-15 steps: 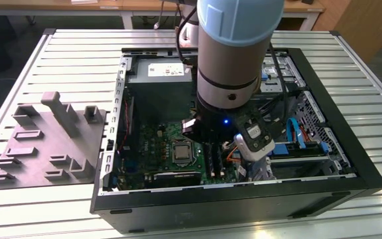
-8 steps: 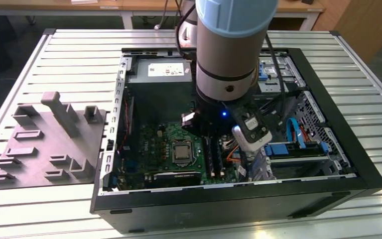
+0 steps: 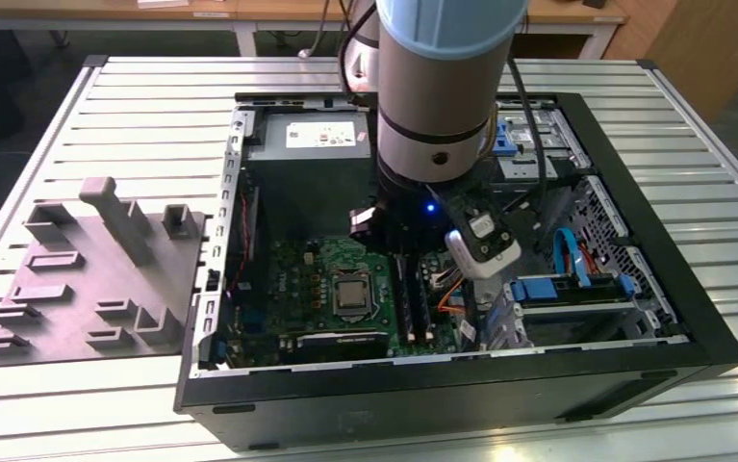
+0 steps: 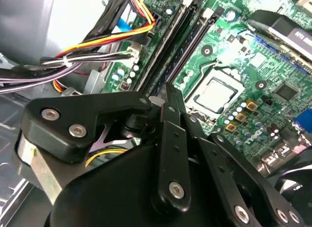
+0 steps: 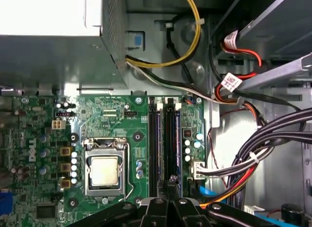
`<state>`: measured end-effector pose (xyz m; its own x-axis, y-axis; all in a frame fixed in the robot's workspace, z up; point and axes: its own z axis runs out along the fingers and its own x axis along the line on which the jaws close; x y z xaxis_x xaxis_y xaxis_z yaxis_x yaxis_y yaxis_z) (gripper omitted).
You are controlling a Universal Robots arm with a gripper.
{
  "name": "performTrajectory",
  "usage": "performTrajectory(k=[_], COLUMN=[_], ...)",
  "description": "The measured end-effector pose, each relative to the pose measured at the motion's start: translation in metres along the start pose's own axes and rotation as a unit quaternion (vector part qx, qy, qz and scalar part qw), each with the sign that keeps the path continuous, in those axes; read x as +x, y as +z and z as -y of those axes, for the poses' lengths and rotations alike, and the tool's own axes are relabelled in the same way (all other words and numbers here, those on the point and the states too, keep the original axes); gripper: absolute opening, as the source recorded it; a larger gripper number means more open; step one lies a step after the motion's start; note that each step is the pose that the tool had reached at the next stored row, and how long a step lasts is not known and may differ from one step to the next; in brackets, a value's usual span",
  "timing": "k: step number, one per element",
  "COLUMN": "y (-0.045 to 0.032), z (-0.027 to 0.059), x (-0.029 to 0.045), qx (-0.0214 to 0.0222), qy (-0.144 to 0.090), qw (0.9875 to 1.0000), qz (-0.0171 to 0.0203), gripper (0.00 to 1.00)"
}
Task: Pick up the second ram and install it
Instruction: 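Press down the second ram until it locks into place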
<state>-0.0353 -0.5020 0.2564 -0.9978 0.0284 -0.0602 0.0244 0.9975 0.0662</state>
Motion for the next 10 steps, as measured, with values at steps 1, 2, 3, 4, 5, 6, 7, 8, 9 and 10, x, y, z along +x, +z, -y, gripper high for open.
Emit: performTrajectory(k=[1,2,3,4,5,6,7,8,9,10], y=[-0.0013,-0.0026,-0.0032,-0.0032,-0.0031,-0.0031,-0.0036,-0.0038,-0.0038,-0.0039], z=[-0.0001,-0.0002,-0.0003,-0.0003,-0.0003,-0.0003,-0.0003,-0.0003,-0.0003,-0.0003], x=[0.0000,-0.0001,-0.0001,-0.0001,-0.0001,-0.0001,-0.0001,-0.0002,-0.0002,-0.0002], qx=[0.0003,0.0001,0.0000,0.0000,-0.0001,-0.0001,0.0001,0.0001,0.0000,0.0000], qy=[0.000,0.000,0.000,0.000,0.000,0.000,0.000,0.000,0.000,0.000], qw=[1.0000,1.0000,1.0000,1.0000,1.0000,1.0000,1.0000,1.0000,1.0000,1.0000], qz=[-0.0001,0.0000,0.0000,0.0000,0.0001,0.0001,0.0000,0.0000,0.0000,0.0000], gripper=[0.10,0.10,0.10,0.10,0.10,0.10,0.10,0.10,0.10,0.10])
